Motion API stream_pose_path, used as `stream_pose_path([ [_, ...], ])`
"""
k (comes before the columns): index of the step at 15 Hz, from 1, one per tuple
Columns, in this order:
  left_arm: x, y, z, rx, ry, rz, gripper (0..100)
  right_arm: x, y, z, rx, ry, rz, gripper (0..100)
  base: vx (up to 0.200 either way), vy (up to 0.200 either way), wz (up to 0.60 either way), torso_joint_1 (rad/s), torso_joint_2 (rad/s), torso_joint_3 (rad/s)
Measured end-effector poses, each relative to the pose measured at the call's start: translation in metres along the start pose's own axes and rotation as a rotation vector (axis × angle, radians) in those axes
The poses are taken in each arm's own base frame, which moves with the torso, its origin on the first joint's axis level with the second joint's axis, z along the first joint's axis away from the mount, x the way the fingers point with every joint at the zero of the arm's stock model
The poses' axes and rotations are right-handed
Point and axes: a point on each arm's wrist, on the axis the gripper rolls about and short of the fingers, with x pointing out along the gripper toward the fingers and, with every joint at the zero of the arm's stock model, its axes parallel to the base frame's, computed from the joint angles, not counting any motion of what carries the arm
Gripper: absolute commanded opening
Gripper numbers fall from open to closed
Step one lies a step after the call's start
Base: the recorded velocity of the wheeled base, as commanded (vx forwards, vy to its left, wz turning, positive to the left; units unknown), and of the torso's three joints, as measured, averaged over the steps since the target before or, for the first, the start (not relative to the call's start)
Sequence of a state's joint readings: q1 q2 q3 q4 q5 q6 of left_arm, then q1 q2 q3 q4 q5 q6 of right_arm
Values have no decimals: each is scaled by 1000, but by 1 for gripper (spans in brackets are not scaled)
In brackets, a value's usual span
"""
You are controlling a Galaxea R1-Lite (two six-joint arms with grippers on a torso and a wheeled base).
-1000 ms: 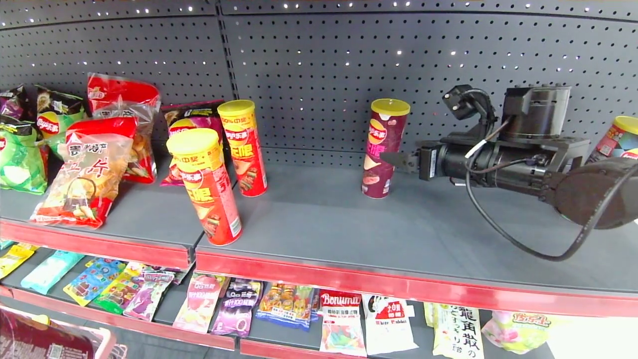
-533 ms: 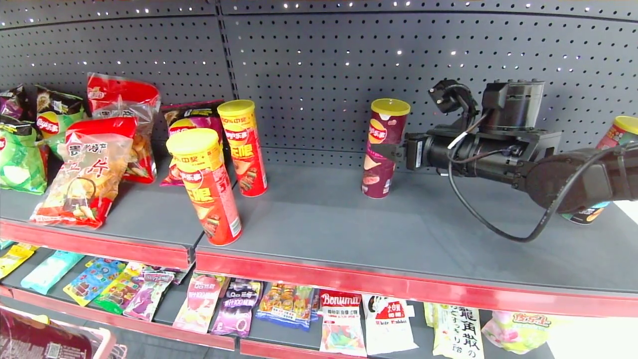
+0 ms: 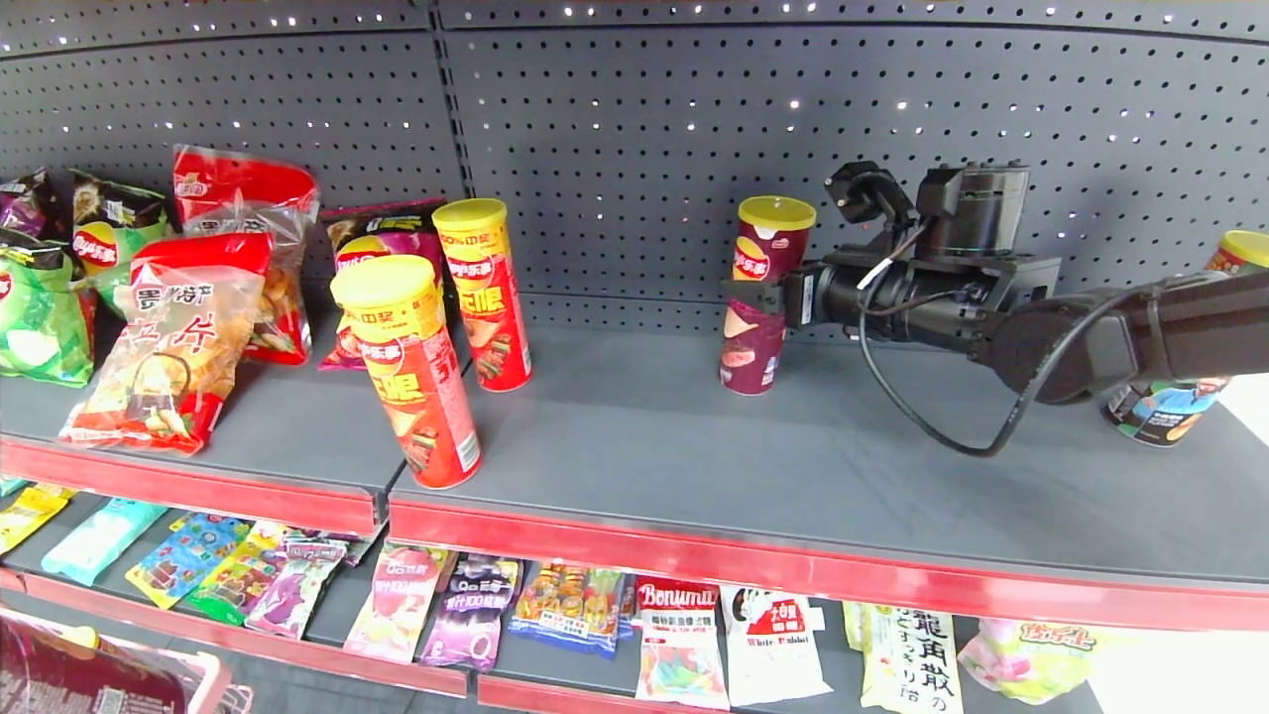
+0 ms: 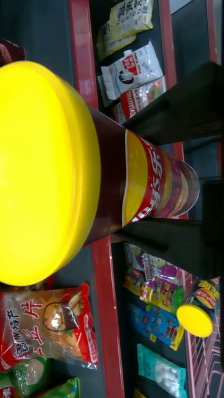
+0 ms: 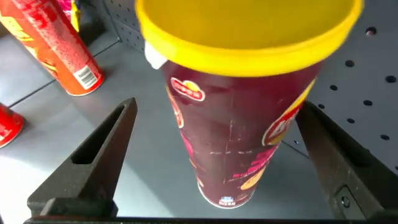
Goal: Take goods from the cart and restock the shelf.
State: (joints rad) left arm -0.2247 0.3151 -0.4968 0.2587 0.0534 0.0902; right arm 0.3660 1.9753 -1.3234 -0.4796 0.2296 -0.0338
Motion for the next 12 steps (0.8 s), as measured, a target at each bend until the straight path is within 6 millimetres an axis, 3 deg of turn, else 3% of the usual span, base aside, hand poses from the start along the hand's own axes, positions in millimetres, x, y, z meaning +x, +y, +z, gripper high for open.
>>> stream_pose_path([
  [3, 0, 0, 0, 0, 0, 0, 0, 6, 2, -4, 0, 9, 8, 100, 0, 0, 0, 0, 0, 0],
  [4, 0, 0, 0, 0, 0, -1, 0, 7, 2, -5, 0, 10, 8, 0, 0, 0, 0, 0, 0, 0],
  [12, -1, 0, -1, 0, -5, -1, 0, 7, 5, -10, 2, 8, 40, 0, 0, 0, 0, 0, 0, 0],
])
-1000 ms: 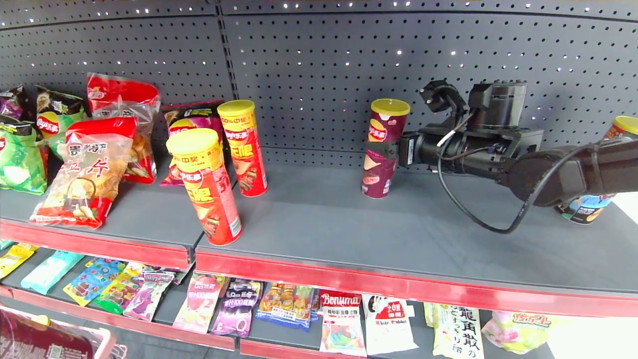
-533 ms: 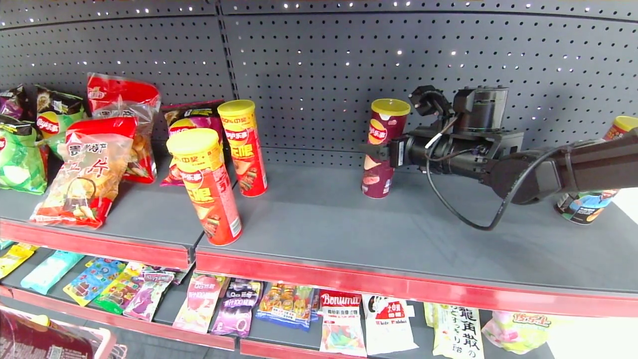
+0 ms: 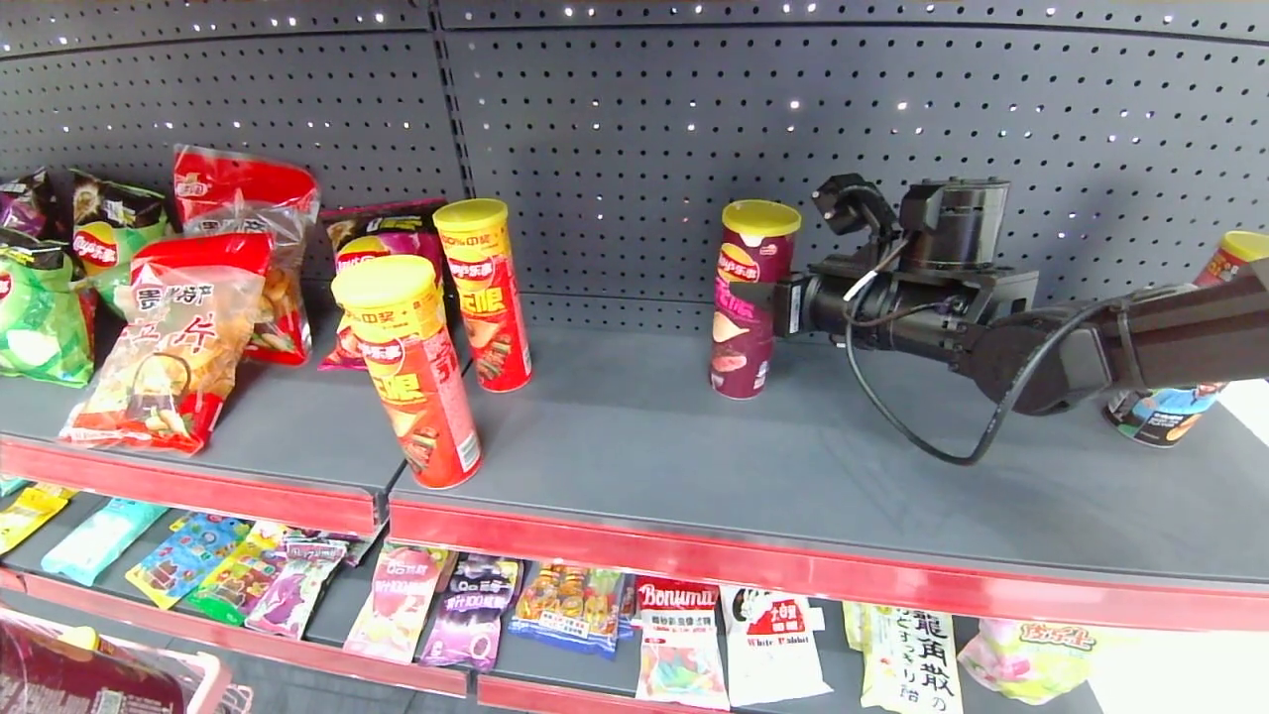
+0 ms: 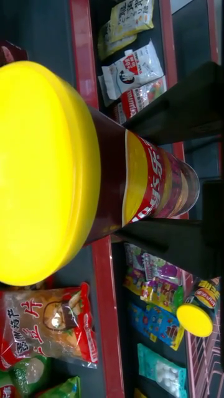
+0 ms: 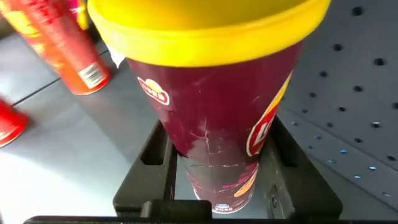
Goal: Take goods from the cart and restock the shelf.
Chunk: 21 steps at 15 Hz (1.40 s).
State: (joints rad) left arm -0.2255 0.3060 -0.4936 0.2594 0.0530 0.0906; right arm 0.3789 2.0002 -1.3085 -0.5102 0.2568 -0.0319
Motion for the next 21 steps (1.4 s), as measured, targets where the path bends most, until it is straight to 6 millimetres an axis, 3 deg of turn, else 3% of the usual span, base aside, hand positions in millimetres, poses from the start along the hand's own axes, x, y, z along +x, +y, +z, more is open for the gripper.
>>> stream_pose_path([
  [4, -1, 0, 0, -1, -4, -6, 0, -23, 5, 15, -5, -23, 54, 0, 0, 0, 0, 0, 0, 0],
  [6, -1, 0, -1, -2, -4, -13, 0, -46, 12, 20, -8, -32, 97, 0, 0, 0, 0, 0, 0, 0],
  [12, 0, 0, 0, -2, -4, -15, 0, -105, 34, 5, 2, 13, 227, 0, 0, 0, 0, 0, 0, 0],
  [16, -1, 0, 0, -2, -8, -16, 0, -114, 41, -3, -89, 17, 306, 0, 0, 0, 0, 0, 0, 0],
  [21, -3, 0, -1, -2, -15, -14, 0, -104, 39, -6, -121, 19, 357, 0, 0, 0, 0, 0, 0, 0],
])
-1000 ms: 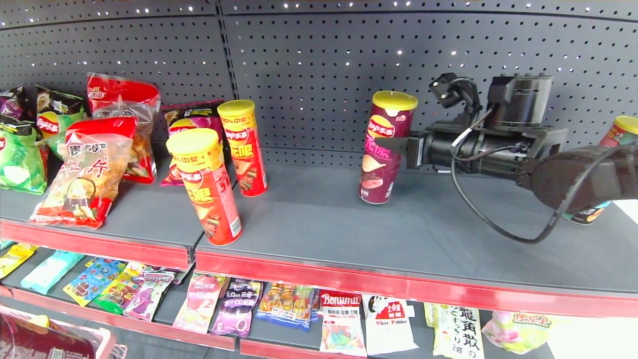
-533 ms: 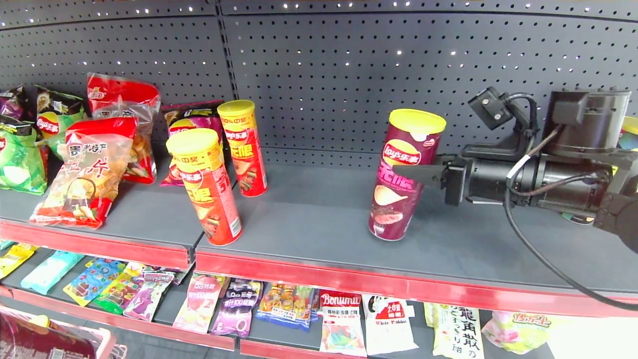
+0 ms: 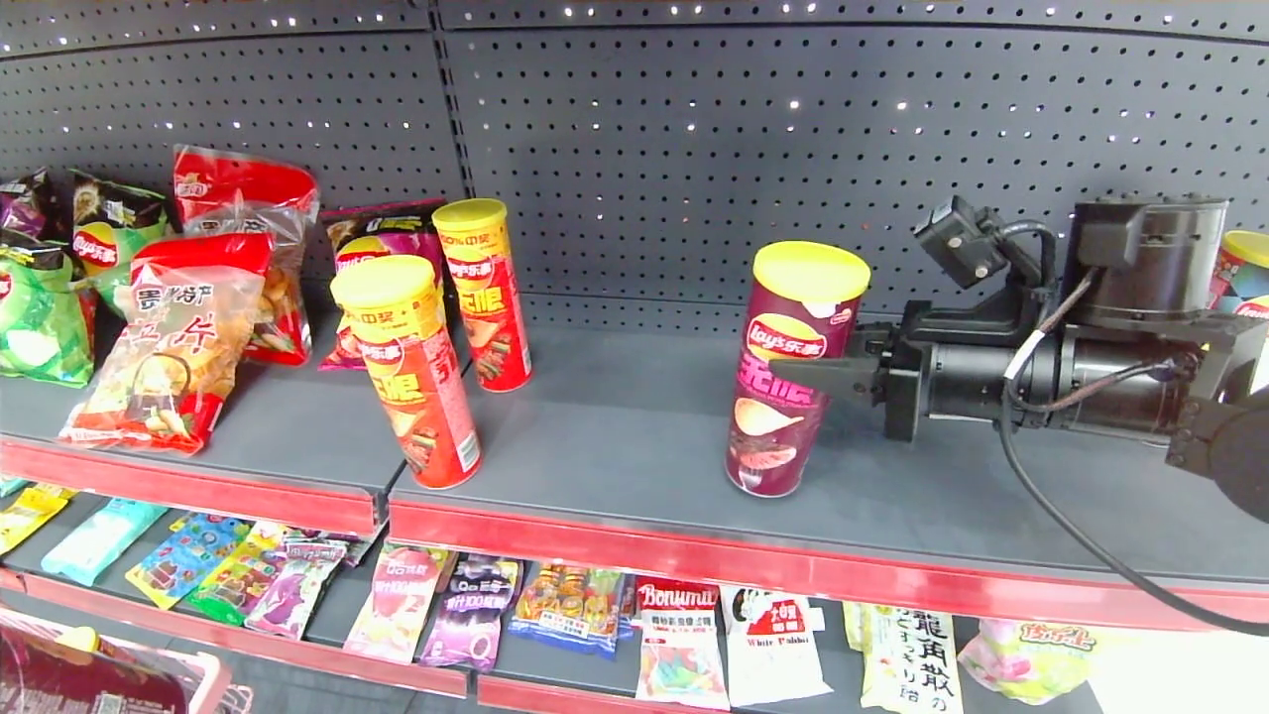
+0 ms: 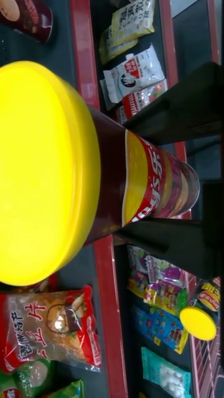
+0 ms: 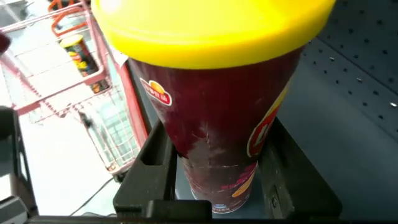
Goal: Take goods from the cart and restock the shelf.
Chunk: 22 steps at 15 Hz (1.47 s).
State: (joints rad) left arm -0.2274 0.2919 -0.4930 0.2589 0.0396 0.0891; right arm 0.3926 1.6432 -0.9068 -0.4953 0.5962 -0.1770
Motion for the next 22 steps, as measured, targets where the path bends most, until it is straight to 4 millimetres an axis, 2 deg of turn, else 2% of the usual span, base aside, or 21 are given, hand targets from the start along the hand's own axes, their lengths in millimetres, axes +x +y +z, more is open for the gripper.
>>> stream_pose_path([
  [5, 0, 0, 0, 0, -1, 1, 0, 5, -9, -4, -7, 3, 34, 0, 0, 0, 0, 0, 0, 0],
  [12, 0, 0, 0, 1, 1, -1, 0, 5, -5, -16, -23, 35, 48, 0, 0, 0, 0, 0, 0, 0],
  [22, -3, 0, 0, 1, -17, 6, 0, 1, -4, -13, -29, 26, 42, 0, 0, 0, 0, 0, 0, 0],
])
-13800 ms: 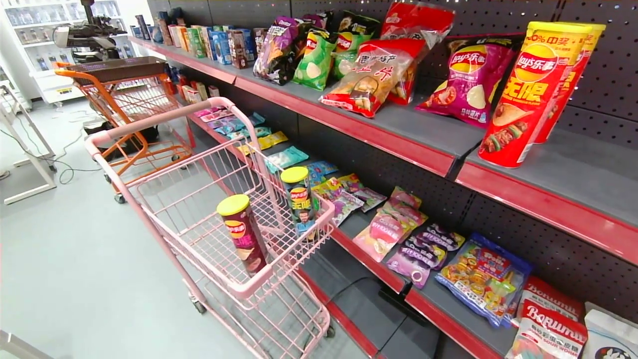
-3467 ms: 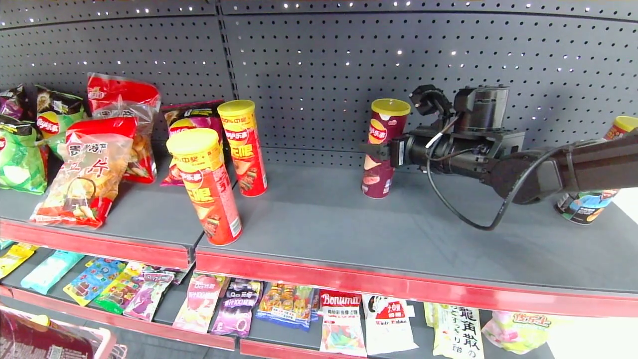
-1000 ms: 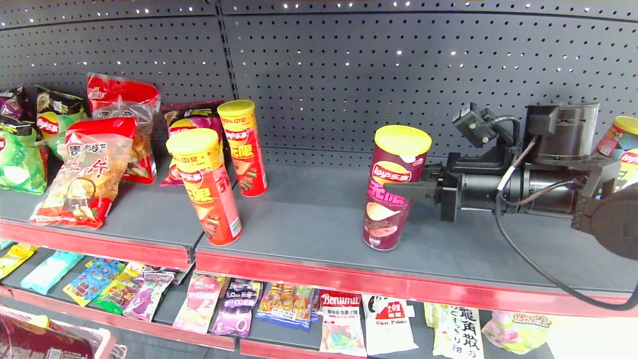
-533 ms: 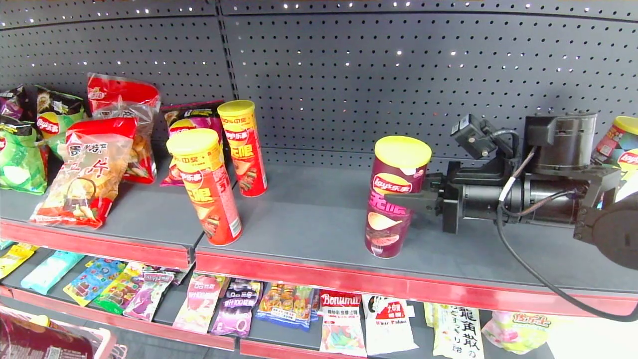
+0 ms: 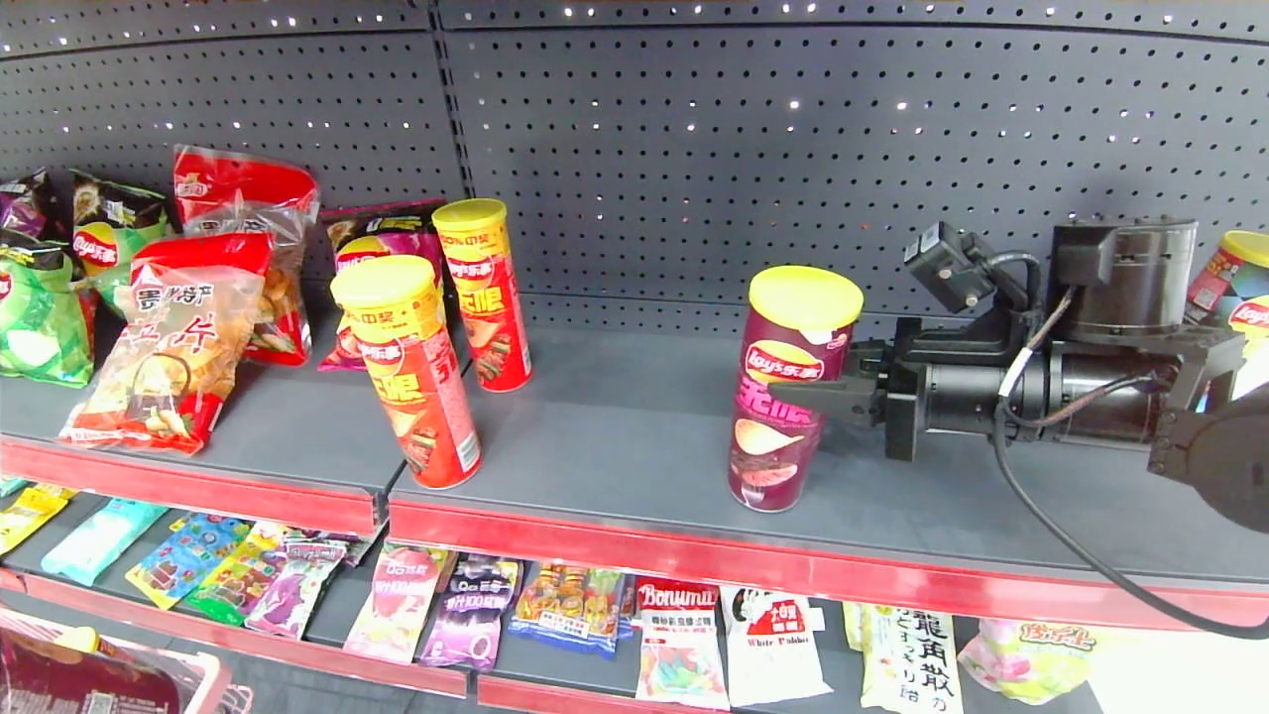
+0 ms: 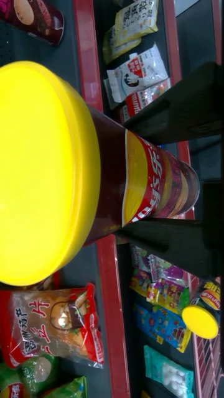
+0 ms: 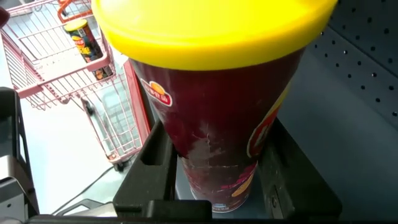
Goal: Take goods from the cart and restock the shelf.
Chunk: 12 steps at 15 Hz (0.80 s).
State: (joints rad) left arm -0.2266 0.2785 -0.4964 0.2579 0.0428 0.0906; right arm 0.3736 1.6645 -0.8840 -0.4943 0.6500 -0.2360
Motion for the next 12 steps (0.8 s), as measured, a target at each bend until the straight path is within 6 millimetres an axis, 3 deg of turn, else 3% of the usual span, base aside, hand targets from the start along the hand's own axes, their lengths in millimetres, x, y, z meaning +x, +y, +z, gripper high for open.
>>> stream_pose_path([
  [12, 0, 0, 0, 1, -3, 0, 0, -4, 6, 5, -13, -17, 16, 0, 0, 0, 0, 0, 0, 0],
])
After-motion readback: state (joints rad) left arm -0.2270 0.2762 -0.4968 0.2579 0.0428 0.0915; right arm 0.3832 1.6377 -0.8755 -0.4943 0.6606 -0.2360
